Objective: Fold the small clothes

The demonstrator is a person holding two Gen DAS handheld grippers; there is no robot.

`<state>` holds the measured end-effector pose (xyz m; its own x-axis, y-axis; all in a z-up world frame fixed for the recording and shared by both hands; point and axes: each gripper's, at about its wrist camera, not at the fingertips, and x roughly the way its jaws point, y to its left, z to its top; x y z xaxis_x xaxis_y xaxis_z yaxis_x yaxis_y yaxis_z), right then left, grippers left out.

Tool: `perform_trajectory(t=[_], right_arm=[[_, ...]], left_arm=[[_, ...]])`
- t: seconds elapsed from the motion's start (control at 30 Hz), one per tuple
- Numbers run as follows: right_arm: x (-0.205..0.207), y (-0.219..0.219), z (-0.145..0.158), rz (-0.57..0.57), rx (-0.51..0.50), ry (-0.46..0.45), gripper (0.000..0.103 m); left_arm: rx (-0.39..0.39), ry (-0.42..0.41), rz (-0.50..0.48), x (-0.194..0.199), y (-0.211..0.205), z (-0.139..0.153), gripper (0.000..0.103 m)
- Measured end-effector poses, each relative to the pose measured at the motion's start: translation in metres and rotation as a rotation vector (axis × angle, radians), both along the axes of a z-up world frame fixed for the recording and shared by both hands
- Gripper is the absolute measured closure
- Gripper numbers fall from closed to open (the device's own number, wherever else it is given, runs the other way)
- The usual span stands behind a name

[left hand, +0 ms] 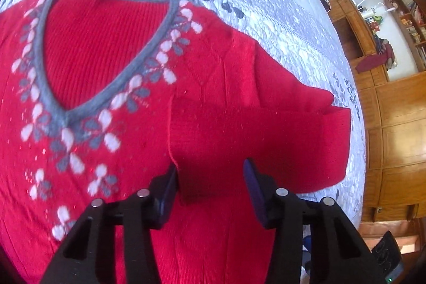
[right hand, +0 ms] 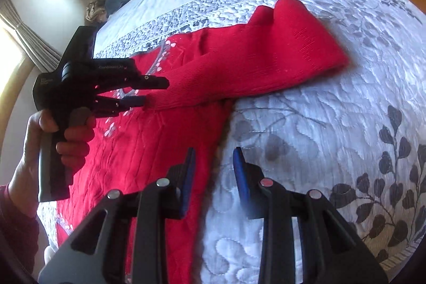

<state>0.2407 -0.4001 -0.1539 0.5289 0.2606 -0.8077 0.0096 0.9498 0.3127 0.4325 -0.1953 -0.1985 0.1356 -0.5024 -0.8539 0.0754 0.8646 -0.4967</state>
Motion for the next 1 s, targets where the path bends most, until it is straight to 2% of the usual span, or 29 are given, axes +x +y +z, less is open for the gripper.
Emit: perform_trajectory(t=[0.03,0.1,0.13,0.3,0.4,0.5,0.63,0.73,0.8,0.87,1.0], right_arm=[[-0.001,0.001,0.001,0.002,-0.004,-0.005,0.073],[0.001,0.000,0.001,0.005,0.001,-0.009,0.073],[0.001,0.000,0.000,0.005,0.007,-0.010,0.073],[0.001,-0.001,-0.001,-0.011,-0.021,-0.013,0.073],[0.000,-0.004,-0.002,-0.019,-0.010,-0.019,0.073],[0.000,-0.008,-0.002,-0.031,-0.009,-0.022,0.073],[0.001,-0.009,-0.004,-0.036,-0.007,-0.012,0.073],[0.002,-0.010,-0.006,-0.033,-0.001,-0.005,0.069],[0.004,-0.011,-0.005,-0.032,0.003,-0.001,0.067],[0.011,-0.014,-0.002,-0.049,0.006,0.003,0.066],[0.039,-0.015,0.006,-0.059,0.033,0.026,0.054]], left_arm=[[0.009,-0.004,-0.001,0.001,0.002,0.000,0.065],[0.040,-0.019,0.008,0.004,-0.001,0.001,0.092],[0.042,-0.030,0.021,0.006,0.000,0.002,0.098],[-0.004,-0.142,0.066,-0.004,0.022,0.040,0.100],[-0.018,-0.252,0.078,-0.009,0.047,0.084,0.100],[0.024,-0.361,0.128,-0.009,0.099,0.125,0.100],[0.136,-0.438,0.212,0.000,0.165,0.144,0.100],[0.212,-0.408,0.259,0.007,0.204,0.124,0.100],[0.234,-0.362,0.275,0.012,0.218,0.099,0.100],[0.226,-0.323,0.290,0.013,0.225,0.078,0.100],[0.203,-0.263,0.310,0.014,0.239,0.046,0.100]])
